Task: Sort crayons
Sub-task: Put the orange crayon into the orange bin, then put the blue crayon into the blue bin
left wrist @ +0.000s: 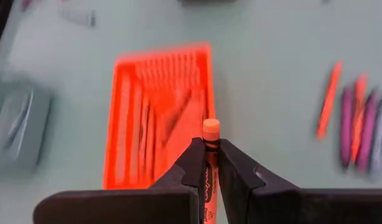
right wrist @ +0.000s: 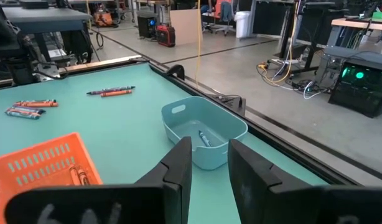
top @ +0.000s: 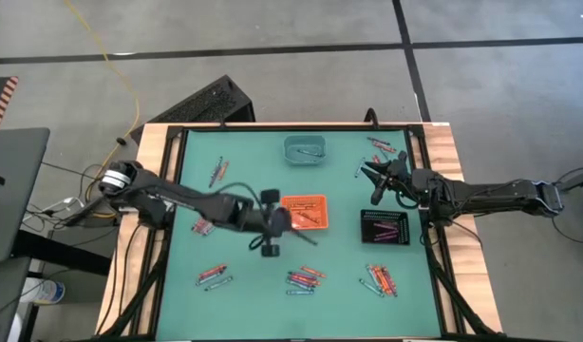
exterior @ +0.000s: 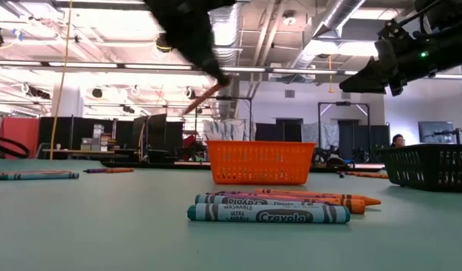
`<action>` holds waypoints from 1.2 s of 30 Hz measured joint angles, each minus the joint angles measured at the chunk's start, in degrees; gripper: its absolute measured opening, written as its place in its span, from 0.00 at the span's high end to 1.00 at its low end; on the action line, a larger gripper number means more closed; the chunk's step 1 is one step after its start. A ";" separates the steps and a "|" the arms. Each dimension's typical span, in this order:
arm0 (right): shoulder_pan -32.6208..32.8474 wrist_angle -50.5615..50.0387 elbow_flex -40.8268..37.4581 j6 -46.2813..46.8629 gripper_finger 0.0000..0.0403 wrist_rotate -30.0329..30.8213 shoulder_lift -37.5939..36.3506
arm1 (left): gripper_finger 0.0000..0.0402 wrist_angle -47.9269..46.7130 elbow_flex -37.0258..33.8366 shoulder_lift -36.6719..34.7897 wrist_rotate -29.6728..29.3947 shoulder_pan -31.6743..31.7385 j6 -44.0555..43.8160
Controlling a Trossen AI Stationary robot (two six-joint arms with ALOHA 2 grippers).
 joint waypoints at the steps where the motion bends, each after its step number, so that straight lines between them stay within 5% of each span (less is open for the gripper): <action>1: 0.00 -0.02 0.00 -0.02 0.73 0.00 0.00 | 0.96 1.92 0.00 0.00 2.19 1.40 1.28; 7: 0.00 -0.27 0.00 -1.09 0.73 0.00 0.00 | 0.96 6.98 0.02 1.06 10.97 7.95 2.81; 19: -0.17 -1.06 -0.02 -1.06 0.73 0.19 0.22 | 0.95 9.55 -0.02 6.84 11.35 12.27 1.65; 36: -0.28 -0.81 0.00 -1.09 0.73 0.30 1.18 | 0.78 8.75 0.01 6.71 10.76 12.32 1.70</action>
